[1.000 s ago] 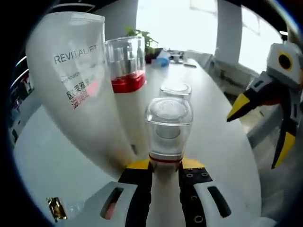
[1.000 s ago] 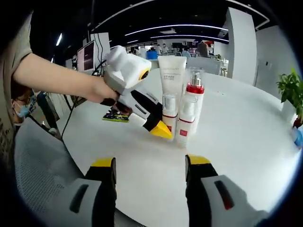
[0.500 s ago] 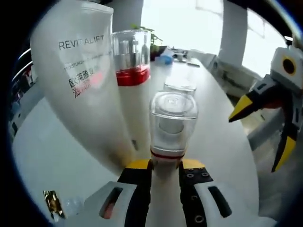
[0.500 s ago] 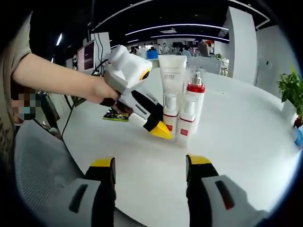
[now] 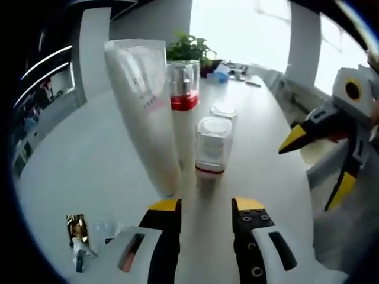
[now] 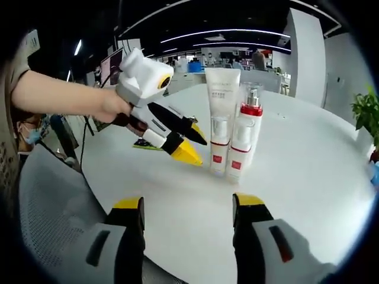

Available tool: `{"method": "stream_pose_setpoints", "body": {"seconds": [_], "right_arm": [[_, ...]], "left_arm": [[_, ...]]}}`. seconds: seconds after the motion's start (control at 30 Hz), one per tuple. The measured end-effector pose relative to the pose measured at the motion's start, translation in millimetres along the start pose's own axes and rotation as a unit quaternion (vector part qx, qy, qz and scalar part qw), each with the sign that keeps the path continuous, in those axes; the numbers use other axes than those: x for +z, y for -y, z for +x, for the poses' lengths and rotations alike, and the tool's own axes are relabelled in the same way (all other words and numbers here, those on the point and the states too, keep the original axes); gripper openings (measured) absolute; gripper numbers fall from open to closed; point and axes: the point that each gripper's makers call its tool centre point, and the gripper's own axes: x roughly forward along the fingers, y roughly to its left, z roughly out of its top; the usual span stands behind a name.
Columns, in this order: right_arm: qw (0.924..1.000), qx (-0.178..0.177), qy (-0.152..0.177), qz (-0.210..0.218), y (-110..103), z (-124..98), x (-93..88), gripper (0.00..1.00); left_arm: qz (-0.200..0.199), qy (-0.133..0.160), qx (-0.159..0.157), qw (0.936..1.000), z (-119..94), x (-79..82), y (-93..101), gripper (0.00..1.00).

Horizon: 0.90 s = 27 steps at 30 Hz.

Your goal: Arrange the skincare products in the storage area until every visible bottle or jar stands upright without overlapping.

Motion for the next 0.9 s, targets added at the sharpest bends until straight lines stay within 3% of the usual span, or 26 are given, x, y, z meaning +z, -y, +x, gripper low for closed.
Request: {"method": "stream_pose_setpoints", "body": {"seconds": [0.3,0.53,0.9], "right_arm": [[1.0000,0.007,-0.003,-0.004,-3.3,0.2,-1.2,0.61],[0.9999,0.013,-0.001,-0.004,-4.6,1.0,-1.1,0.63],[0.9998,0.020,0.002,-0.001,-8.6,-0.1,0.8,0.68]], "left_arm": [[-0.045,-0.003,0.036,0.9983,-29.4,-27.0,0.2,0.41],[-0.080,-0.003,0.056,0.9953,-48.1,-39.2,1.8,0.49],[-0.159,0.003,0.095,0.9827,-84.9,-63.3,8.0,0.64]]}}
